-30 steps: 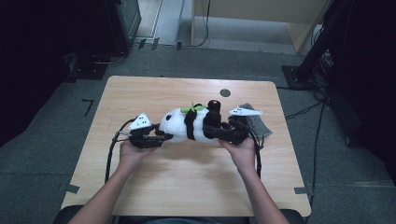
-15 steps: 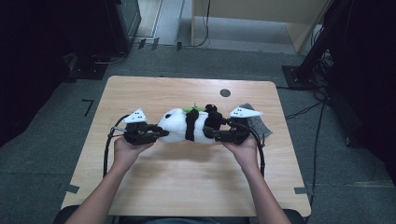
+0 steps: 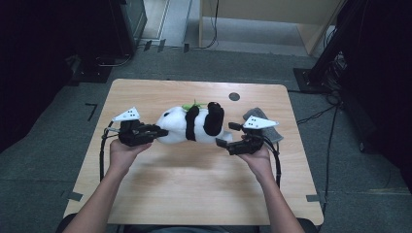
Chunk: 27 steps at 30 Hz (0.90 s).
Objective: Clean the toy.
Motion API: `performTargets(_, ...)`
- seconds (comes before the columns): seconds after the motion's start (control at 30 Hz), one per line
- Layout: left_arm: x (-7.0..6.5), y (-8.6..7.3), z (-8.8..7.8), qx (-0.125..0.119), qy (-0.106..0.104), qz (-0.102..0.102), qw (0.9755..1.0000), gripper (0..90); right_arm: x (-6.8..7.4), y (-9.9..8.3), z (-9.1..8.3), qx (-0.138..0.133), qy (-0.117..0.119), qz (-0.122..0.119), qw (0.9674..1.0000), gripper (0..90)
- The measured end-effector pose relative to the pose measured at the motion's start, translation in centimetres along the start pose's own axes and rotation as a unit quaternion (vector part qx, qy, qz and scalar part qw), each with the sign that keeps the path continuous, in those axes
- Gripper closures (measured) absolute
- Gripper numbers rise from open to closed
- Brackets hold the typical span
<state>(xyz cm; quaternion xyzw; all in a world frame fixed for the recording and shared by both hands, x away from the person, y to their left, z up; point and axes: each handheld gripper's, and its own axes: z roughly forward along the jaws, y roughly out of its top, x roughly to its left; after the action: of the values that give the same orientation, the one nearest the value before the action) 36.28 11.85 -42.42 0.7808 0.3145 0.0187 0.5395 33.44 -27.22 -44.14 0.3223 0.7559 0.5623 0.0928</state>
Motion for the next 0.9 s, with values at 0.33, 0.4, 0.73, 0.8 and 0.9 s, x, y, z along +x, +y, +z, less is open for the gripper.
performTargets(0.33, -0.9, 0.3, 1.3, 0.016, -0.042, -0.032, 0.9985, 63.9, 1.4, -0.3, 1.7, 0.016, -0.025, -0.052, 0.9982, 0.0)
performTargets(0.4, -1.0, 0.2, 1.4, 0.013, -0.041, -0.036, 0.9984, 63.7, 1.6, -0.4, 2.0, 0.006, -0.043, -0.052, 0.9977, 0.0)
performTargets(0.73, -1.6, 0.2, 1.4, 0.022, 0.002, 0.000, 0.9997, 59.2, 2.5, -0.6, 3.3, 0.042, -0.090, -0.073, 0.9924, 23.0)
performTargets(0.8, -1.7, 0.1, 1.6, 0.025, 0.012, 0.010, 0.9996, 54.7, 2.5, -0.5, 3.1, 0.050, -0.088, -0.065, 0.9927, 31.3)
performTargets(0.9, -1.4, -0.1, 2.0, 0.019, 0.008, 0.024, 0.9995, 39.0, 2.4, -0.1, 2.7, 0.056, -0.091, -0.054, 0.9927, 36.4)
